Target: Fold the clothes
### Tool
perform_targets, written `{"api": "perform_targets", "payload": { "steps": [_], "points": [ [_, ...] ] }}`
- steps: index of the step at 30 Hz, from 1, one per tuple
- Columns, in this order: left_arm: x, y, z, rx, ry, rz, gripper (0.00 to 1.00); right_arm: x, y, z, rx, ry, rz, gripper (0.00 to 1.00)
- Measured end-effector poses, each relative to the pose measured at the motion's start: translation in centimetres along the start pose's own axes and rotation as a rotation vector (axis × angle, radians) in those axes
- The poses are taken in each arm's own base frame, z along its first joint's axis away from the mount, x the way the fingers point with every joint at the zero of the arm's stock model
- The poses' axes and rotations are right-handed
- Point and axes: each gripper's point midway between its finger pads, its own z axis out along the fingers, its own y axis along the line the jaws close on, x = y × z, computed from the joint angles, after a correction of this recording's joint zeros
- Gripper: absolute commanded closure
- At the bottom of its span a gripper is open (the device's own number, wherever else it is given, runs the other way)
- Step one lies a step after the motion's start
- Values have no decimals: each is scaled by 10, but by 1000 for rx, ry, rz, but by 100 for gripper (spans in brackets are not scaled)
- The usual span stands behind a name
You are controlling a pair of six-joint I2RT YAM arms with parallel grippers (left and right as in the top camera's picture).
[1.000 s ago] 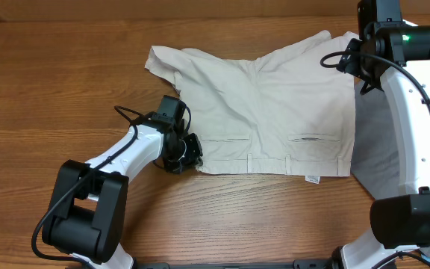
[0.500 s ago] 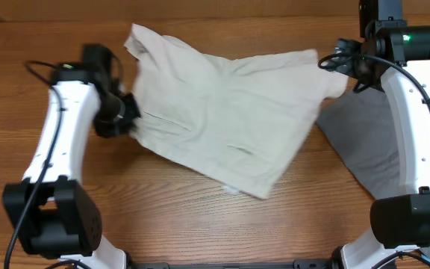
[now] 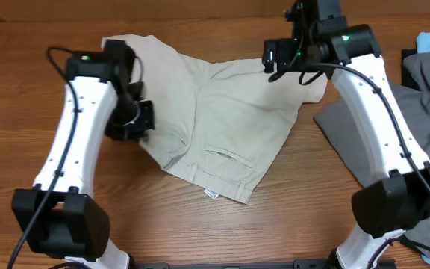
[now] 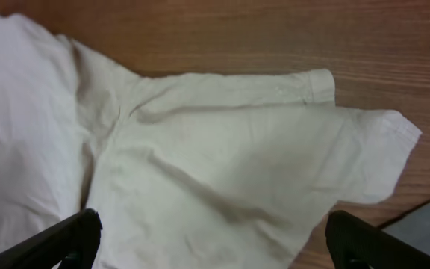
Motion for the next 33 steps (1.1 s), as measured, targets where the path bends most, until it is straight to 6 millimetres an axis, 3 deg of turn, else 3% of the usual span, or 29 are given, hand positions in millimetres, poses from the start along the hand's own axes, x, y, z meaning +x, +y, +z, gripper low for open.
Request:
{"api": "perform_targets", "payload": {
  "steps": [4,10,13,15,18,22,24,27,30,33],
  "points": [
    [-27,-31,-4,31,-149,92,96,-2,-26,-1,31,2,95,0],
    [-92,-92,-37,202,-492,211,96,19,-118,-16,197,71,358,0],
    [-102,-132,-54,329,-584,296,96,29,-164,-29,266,80,478,0],
    [-89,-166,-57,407,-582,397,96,36,-195,-38,309,77,558,0],
    [-42,-212,-45,470,-488,589,96,47,-229,-51,354,76,645,0],
    [63,-247,-7,467,-212,906,96,61,-259,-68,396,78,725,0],
    [109,-247,10,434,-68,1029,96,64,-264,-73,402,77,735,0],
    [147,-237,23,381,68,1123,96,60,-258,-73,370,74,695,0],
    [158,-223,29,329,139,1146,96,49,-239,-66,299,65,605,0],
    [156,-214,32,293,159,1147,96,37,-207,-55,208,73,462,0]
  ]
}}
